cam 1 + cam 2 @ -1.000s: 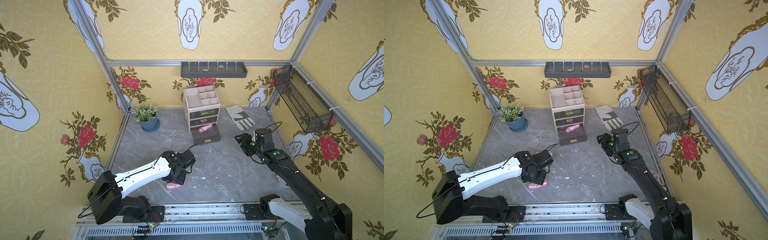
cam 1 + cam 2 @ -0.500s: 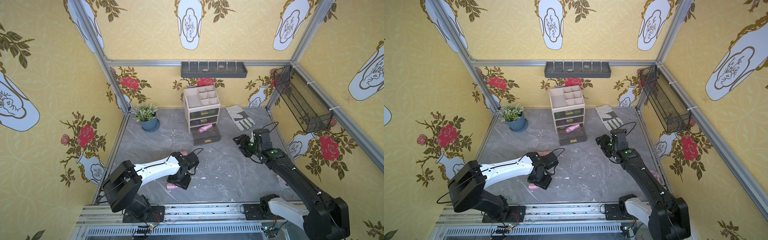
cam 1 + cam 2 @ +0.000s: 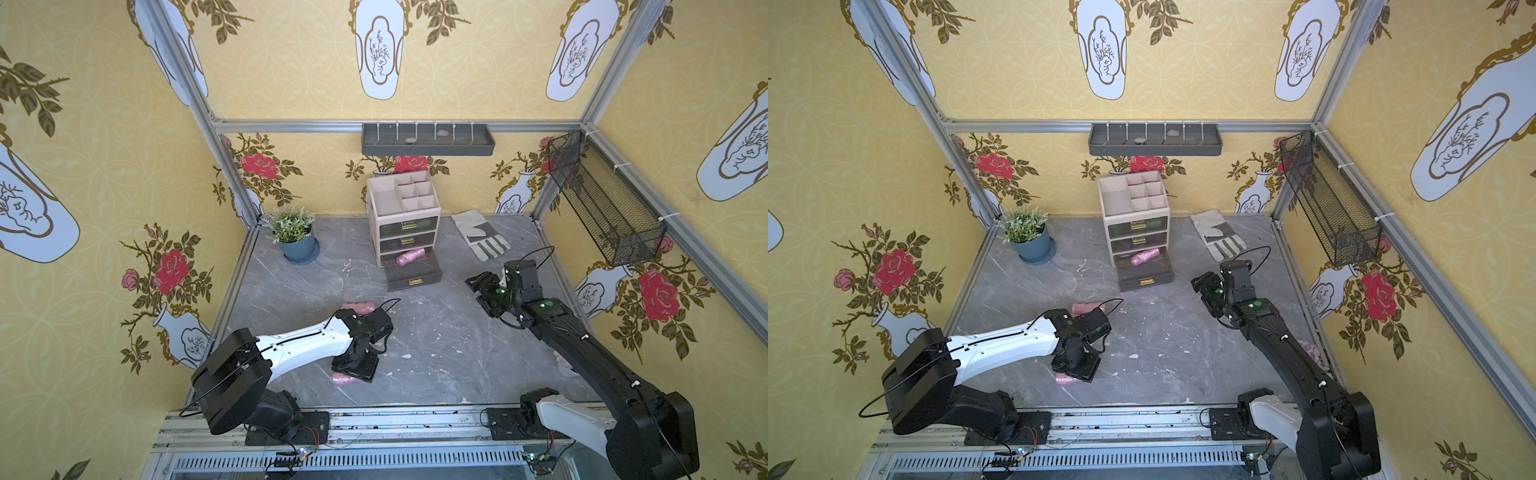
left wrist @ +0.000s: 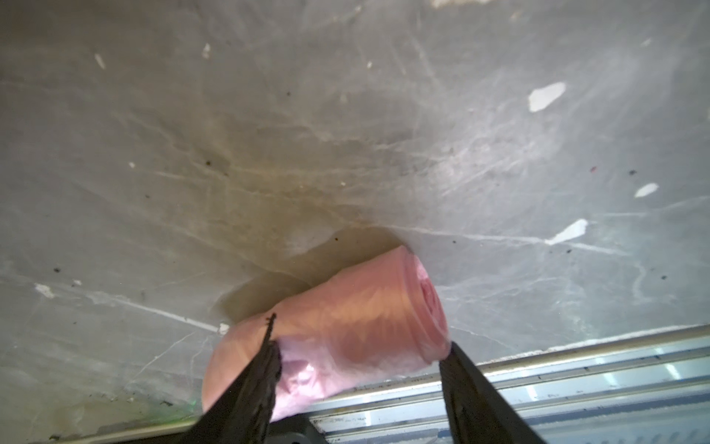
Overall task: Sort the rolls of trash bags by color and place them into the drawer
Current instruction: Pick up the roll of trash bags from the center of the board.
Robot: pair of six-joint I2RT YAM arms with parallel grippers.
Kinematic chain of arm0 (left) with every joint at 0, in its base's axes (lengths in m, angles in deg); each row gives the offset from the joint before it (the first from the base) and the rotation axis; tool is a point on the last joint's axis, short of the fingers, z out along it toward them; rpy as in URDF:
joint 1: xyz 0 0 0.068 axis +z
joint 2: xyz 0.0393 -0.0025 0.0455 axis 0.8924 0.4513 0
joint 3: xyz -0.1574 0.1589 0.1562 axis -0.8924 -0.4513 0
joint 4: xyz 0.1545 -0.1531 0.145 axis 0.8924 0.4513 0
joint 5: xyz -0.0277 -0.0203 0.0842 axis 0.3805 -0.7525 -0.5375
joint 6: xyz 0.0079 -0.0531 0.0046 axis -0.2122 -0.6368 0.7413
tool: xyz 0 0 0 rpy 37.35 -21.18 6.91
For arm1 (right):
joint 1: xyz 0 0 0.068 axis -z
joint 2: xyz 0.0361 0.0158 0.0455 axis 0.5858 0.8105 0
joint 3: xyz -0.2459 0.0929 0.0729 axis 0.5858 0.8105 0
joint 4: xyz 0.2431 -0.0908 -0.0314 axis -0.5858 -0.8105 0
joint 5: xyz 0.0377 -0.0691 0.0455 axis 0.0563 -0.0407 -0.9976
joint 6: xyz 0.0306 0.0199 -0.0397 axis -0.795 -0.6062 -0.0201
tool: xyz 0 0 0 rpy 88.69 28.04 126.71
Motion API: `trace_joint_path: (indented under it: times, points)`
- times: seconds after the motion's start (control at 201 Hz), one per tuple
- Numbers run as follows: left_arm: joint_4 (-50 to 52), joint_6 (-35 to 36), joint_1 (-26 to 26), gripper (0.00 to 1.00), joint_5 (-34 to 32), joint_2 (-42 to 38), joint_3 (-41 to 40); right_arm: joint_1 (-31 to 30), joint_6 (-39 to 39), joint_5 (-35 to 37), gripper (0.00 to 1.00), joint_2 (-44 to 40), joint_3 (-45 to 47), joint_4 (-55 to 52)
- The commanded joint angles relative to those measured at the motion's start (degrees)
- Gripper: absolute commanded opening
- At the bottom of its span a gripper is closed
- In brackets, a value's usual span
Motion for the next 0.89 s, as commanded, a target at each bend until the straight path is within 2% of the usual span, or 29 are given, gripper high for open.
trace_joint_path:
  times: [0.0, 0.065, 0.124, 0.194, 0.368, 0.478, 0.652, 0.801, 0.886]
  points:
    - [1.0, -1.6, 0.1, 0.69, -0.9, 1.2, -0.9, 0.0, -0.1, -0.3, 0.67, 0.0, 0.2, 2.3]
    - [-0.2, -1.9, 0.1, 0.68, -0.8, 2.3, -1.2, 0.0, -0.2, -0.4, 0.67, 0.0, 0.4, 2.6]
    - [-2.0, -2.3, 0.0, 0.63, -0.1, 3.2, -1.2, 0.0, -0.2, -0.5, 0.67, 0.0, 0.4, 2.6]
    - [-4.3, -2.8, 0.0, 0.55, 0.1, 3.8, -1.0, 0.0, -0.4, -0.5, 0.67, 0.0, 0.6, 2.6]
    - [-5.9, -3.3, 0.0, 0.27, -1.7, 4.1, 1.9, 0.0, -0.1, -0.5, 0.67, -0.5, 0.7, 2.3]
    - [-5.4, -3.2, 0.1, 0.21, -3.4, 4.0, 4.3, 0.0, 0.0, -0.5, 0.67, -0.8, 0.5, 2.1]
    - [-6.5, -3.3, 1.3, 0.22, -4.3, 5.5, 7.3, 0.0, 0.1, 0.0, 0.67, -1.3, 0.5, 1.7]
    - [-6.5, -3.3, 2.5, 0.50, -4.1, 7.2, 7.8, 0.0, 0.2, -0.1, 0.67, -1.4, 0.4, 1.5]
    - [-6.3, -2.8, 2.6, 0.59, -3.8, 6.6, 7.9, 0.0, 0.3, -0.2, 0.67, -1.5, 0.7, 1.2]
